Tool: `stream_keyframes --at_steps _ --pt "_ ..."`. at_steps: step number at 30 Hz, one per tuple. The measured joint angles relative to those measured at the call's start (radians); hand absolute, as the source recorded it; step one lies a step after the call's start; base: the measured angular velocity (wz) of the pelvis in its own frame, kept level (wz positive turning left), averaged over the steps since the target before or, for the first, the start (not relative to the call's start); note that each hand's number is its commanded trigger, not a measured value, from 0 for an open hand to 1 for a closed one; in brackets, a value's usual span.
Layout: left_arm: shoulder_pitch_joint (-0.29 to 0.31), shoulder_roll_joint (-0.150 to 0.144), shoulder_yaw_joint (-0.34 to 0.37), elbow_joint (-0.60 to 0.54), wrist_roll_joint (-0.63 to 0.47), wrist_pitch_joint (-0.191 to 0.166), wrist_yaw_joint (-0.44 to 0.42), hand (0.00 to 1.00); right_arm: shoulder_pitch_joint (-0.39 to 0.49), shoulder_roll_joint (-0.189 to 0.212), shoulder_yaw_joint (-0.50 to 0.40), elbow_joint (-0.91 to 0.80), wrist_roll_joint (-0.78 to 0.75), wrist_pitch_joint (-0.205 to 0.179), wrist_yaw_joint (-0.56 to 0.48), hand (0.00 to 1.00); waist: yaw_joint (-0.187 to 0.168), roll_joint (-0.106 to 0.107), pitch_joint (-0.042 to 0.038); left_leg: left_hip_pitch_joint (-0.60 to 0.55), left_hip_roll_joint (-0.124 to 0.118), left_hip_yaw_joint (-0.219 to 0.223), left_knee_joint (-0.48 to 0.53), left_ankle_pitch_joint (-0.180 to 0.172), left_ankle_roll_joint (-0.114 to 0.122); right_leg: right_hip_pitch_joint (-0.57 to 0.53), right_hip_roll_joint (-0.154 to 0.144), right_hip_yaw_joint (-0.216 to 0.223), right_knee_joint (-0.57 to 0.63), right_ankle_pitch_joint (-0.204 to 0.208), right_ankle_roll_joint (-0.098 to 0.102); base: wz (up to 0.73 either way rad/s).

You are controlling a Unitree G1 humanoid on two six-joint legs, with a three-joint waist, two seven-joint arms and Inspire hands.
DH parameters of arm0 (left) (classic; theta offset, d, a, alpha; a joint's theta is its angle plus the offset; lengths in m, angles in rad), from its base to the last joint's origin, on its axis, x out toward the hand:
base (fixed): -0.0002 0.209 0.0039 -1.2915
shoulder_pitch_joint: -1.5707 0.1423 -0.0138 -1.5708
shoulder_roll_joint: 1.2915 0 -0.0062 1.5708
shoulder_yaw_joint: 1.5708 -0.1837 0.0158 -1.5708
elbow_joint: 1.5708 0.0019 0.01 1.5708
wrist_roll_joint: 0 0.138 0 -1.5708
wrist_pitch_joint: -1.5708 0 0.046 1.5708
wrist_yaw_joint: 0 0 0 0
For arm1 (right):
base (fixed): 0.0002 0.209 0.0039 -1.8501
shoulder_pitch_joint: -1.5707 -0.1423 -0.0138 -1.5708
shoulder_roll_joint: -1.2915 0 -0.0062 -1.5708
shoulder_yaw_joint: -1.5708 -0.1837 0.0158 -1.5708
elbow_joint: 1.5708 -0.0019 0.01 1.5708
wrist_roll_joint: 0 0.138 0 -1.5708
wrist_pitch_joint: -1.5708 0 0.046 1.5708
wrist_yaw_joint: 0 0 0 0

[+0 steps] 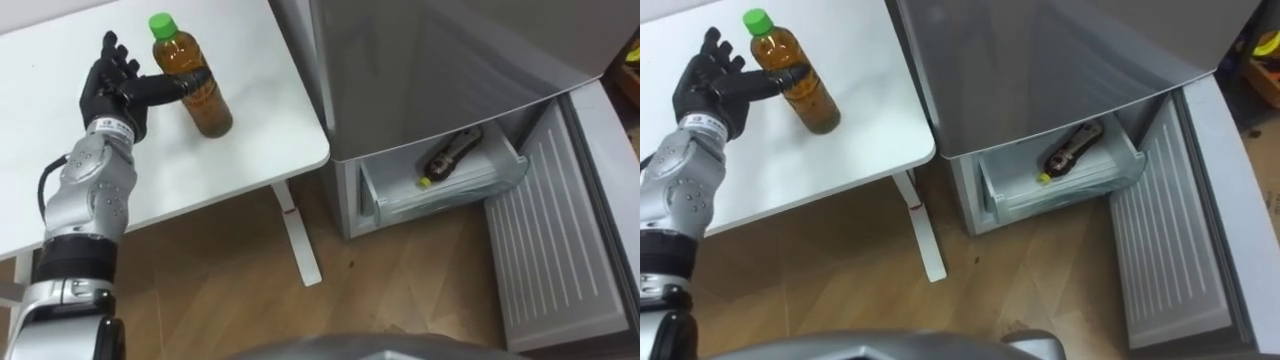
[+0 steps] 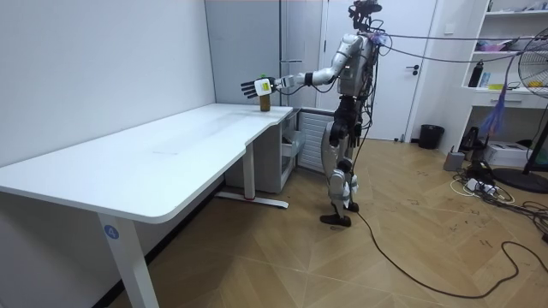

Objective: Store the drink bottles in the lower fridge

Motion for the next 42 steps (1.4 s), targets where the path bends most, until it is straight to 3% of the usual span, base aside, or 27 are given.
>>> stream_keyframes --at_steps 9,32,34,35,36,42 --pt "-0.035 0.002 0.0 0.007 0.0 0.001 -0.062 0.0 0.007 0.0 -0.008 -0.001 0.0 0.001 -0.004 0.0 -0.007 -0.007 -0.0038 0.003 0.0 0.0 -0.002 0.0 0.0 -0.001 0.0 0.003 0.001 0.0 0.0 -0.01" --pt "-0.039 0.002 -0.002 0.054 -0.002 0.006 -0.084 0.0 0.018 0.0 -0.007 -0.004 0.0 0.022 0.013 0.0 -0.015 -0.015 -0.0056 0.0 0.001 0.0 0.003 -0.001 0.0 -0.001 0.001 0.004 0.001 0.0 0.0 0.0" --pt "-0.039 0.002 -0.002 0.054 -0.002 0.006 -0.084 0.51 0.018 0.0 -0.007 -0.004 0.0 0.022 0.013 0.0 -0.015 -0.014 -0.0056 0.0 0.001 0.0 0.003 -0.001 0.0 -0.001 0.001 0.004 0.001 0.0 0.0 0.0" --pt "-0.039 0.002 -0.003 0.054 -0.002 0.006 -0.084 0.82 0.018 0.0 -0.007 -0.004 0.0 0.022 0.013 0.0 -0.016 -0.014 -0.0055 0.0 0.001 -0.001 0.003 -0.001 0.0 -0.001 0.001 0.004 0.001 0.0 0.0 0.0" --pt "-0.039 0.002 -0.006 0.054 -0.002 0.007 -0.084 1.0 0.018 0.0 -0.006 -0.004 0.0 0.022 0.013 0.0 -0.018 -0.013 -0.0054 0.0 0.001 -0.001 0.003 -0.001 0.0 0.0 0.001 0.004 0.001 0.0 0.0 0.0" --pt "-0.039 0.002 -0.022 0.08 -0.002 0.015 -0.09 1.0 0.017 -0.001 -0.007 -0.005 -0.001 0.024 0.014 0.0 -0.03 0.0 -0.0051 0.0 0.001 -0.001 0.002 -0.003 0.001 -0.002 0.002 0.006 0.003 0.0 0.0 0.0"
